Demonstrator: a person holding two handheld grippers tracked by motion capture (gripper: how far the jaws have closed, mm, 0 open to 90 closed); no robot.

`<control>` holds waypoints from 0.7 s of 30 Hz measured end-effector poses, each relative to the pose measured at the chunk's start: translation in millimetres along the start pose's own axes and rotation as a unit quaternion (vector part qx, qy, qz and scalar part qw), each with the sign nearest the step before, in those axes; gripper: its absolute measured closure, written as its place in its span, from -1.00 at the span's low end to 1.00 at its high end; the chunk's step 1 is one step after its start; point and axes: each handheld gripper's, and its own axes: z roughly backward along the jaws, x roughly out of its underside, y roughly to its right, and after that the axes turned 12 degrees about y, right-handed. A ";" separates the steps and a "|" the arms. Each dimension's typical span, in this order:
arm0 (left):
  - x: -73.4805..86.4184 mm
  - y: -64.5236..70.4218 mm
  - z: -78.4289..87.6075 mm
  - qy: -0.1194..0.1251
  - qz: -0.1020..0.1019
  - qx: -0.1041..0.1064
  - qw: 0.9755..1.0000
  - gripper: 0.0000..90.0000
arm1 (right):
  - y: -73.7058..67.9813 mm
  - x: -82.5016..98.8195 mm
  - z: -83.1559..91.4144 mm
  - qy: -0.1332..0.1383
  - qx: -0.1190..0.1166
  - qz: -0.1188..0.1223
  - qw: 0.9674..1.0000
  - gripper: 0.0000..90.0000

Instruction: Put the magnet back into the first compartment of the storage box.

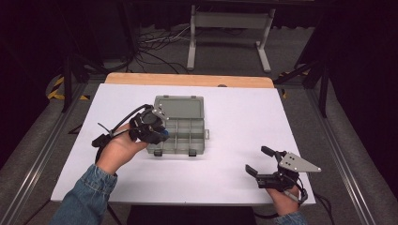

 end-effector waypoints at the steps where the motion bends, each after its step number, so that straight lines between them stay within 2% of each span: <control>1: -0.2 -2.9 -0.6 -0.001 0.002 -0.001 1.000 0.39 | 0.0 -0.1 0.3 -0.001 0.001 -0.001 1.000 -0.81; 5: 0.3 -11.9 -3.0 0.002 0.017 0.001 1.000 0.39 | 0.6 0.0 0.2 0.000 0.000 -0.002 1.000 -0.81; 9: 1.2 -23.0 -1.9 0.020 0.040 0.015 0.999 0.38 | 1.3 0.5 -1.1 -0.002 -0.002 0.001 1.000 -0.81; 11: 0.6 -26.8 -2.0 0.025 0.047 0.010 0.999 0.38 | 1.4 0.7 -1.3 -0.003 -0.002 0.000 1.000 -0.81; 14: -0.8 -31.2 -5.0 0.017 0.049 0.001 0.999 0.38 | 1.9 1.3 -2.1 -0.005 -0.003 -0.001 1.000 -0.81; 15: -1.0 -32.3 -6.1 0.012 0.055 -0.002 0.998 0.38 | 1.9 1.3 -2.1 -0.005 -0.003 -0.001 1.000 -0.81; 21: -1.9 -42.7 -14.3 0.007 0.063 -0.018 0.998 0.38 | 2.5 1.3 -1.6 -0.004 -0.002 -0.002 1.000 -0.81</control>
